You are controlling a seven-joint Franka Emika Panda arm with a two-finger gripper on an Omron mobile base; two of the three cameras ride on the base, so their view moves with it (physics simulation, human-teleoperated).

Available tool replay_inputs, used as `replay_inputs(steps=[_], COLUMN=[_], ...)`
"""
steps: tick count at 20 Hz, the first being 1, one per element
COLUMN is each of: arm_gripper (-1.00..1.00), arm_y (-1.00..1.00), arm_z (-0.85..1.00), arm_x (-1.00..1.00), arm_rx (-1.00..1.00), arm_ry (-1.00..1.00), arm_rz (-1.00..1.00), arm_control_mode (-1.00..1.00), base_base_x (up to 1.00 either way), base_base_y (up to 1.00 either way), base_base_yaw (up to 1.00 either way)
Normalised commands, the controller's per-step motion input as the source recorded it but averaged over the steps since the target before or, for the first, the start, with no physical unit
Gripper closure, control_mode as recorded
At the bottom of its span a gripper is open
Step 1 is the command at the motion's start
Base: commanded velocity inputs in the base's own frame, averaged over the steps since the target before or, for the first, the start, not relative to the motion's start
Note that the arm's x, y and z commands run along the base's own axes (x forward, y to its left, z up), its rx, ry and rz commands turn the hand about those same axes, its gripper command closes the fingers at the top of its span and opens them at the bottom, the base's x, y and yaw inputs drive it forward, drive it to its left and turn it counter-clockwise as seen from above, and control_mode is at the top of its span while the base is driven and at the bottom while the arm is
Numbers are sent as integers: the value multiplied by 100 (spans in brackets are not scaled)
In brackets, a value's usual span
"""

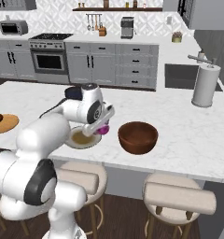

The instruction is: Pick the chicken drumstick and onion from their plates and place them in the bowl. Then put the bowl in the fridge.

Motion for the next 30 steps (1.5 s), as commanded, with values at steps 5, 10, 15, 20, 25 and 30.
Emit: replay_inputs(steps=[5, 10, 15, 20, 25, 30], arm_gripper=[100, 100, 100, 100, 100, 100], arm_y=[-100, -77, -43, -24, 0, 1], arm_z=[32, 2, -25, -55, -59, -39], arm_x=[24, 94, 65, 6, 9, 37], arm_rx=[0, 0, 3, 1, 0, 0], arm_ry=[-1, 9, 4, 1, 1, 8], arm_rz=[-5, -2, 0, 0, -1, -2], arm_control_mode=[-100, -100, -100, -100, -100, -100], base_base_x=[0, 0, 0, 0, 0, 0], base_base_y=[0, 0, 0, 0, 0, 0], base_base_yaw=[0, 0, 0, 0, 0, 0])
